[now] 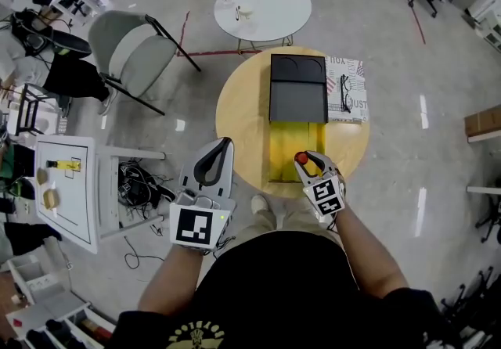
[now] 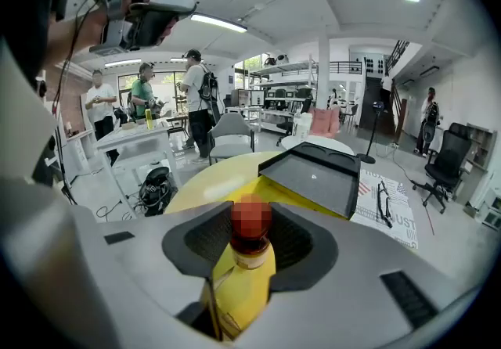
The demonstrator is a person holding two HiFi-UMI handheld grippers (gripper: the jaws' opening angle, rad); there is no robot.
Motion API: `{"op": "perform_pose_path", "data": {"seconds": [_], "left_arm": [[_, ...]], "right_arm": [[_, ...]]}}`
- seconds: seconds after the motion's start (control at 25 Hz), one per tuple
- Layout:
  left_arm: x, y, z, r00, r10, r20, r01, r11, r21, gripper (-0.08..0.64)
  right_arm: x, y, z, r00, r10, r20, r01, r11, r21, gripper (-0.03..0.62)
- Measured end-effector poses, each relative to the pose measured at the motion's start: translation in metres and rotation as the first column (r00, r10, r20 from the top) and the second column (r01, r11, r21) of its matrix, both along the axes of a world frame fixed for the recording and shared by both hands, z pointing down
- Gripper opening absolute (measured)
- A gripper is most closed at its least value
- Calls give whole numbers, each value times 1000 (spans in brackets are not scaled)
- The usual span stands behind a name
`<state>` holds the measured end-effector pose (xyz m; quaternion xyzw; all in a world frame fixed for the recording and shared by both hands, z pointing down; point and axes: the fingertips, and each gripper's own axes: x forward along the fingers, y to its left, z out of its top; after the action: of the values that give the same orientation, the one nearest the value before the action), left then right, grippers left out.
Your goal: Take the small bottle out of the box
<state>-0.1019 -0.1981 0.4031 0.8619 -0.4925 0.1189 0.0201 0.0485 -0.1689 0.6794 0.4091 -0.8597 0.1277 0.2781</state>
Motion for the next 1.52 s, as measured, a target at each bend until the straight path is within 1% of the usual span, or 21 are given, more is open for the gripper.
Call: {"op": "perform_pose_path", "data": {"seconds": [0.2,0.36,0.72,0.92,1.04,1.2,1.4,1.52], "left_arm": [[6,-2,-7,1000,16,-11,-16,1000,22,14],[9,-4,-19,999,29,-39,-27,999,44,14],[18,-9,-27,997,58,-53,-54,996,68,14],[19,-8,-27,997,67,-45,-64,996,62,14],[21,-10,-27,996,71,-48,-68,996,64,14],[27,-12,-25,996,87,-25,-86,995,47,14],[33,-11,-29,994,101,-48,-98,994,54,14],[33,-9,-28,994,109,-31,-107,993,48,14]], "right_arm": [[9,-2,-27,1000,29,-13,-29,999,-21,152],[12,0,-44,999,41,-10,-41,999,-24,152],[19,2,-86,998,62,-1,-62,998,-12,152],[17,5,-117,999,47,24,-47,999,9,152],[15,5,-130,999,43,22,-43,999,15,152],[19,6,-152,999,45,21,-45,999,24,152],[20,7,-177,999,45,25,-46,998,30,152],[23,5,-191,998,53,24,-54,998,41,152]]}}
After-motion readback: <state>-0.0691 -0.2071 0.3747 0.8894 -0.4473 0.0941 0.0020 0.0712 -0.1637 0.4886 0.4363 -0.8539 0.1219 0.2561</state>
